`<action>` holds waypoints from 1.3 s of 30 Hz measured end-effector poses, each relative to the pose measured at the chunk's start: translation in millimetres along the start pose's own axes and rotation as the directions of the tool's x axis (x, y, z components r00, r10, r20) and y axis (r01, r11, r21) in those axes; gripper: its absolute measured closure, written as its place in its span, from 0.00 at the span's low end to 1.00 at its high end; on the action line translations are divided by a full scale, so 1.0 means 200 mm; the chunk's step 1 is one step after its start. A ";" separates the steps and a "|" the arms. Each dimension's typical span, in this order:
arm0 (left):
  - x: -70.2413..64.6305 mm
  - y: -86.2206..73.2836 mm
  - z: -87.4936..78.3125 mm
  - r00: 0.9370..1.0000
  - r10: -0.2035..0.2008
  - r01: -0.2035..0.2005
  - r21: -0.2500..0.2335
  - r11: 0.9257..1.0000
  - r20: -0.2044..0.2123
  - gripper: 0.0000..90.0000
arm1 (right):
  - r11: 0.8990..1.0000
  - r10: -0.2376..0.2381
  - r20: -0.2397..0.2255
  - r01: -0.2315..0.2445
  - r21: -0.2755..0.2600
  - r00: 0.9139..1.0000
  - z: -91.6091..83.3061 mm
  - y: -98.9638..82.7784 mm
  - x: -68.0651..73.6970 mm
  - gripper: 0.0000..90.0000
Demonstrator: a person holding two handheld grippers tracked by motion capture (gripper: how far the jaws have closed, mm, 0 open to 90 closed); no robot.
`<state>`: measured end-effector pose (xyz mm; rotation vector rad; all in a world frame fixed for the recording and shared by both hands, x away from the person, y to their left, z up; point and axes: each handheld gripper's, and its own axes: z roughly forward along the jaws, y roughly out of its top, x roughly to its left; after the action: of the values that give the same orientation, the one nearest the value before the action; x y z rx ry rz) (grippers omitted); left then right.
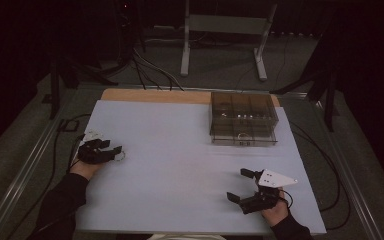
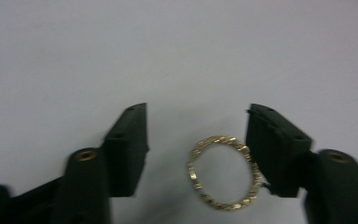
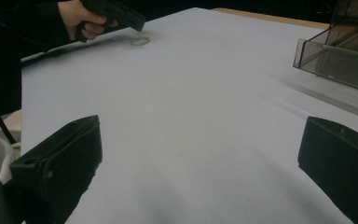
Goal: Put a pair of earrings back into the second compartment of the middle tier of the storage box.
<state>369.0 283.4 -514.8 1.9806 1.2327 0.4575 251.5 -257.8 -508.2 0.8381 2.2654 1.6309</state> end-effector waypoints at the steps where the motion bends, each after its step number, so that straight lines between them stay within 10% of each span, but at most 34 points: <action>1: 0.01 0.00 0.01 1.000 0.000 0.000 0.006 1.000 0.010 0.50 | 1.000 0.001 0.000 -0.001 -0.001 1.000 0.00 0.00 0.00 0.00; 13: -0.01 0.01 0.06 0.995 0.067 -0.075 0.092 0.993 0.078 0.73 | 1.000 0.001 -0.001 -0.001 -0.003 1.000 0.00 0.00 0.00 0.00; 20: -0.02 0.01 0.07 0.994 0.099 -0.103 0.107 0.989 0.042 0.95 | 1.000 -0.005 -0.001 0.005 0.001 1.000 0.00 0.00 0.00 0.00; 39: -0.12 0.13 0.02 0.988 0.105 -0.113 0.060 0.992 0.111 0.98 | 1.000 -0.006 -0.004 0.006 0.009 1.000 0.02 0.01 0.00 0.00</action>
<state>376.6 254.0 -496.0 2.1083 1.0893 0.3625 253.1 -254.1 -507.6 0.8294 2.2781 1.6222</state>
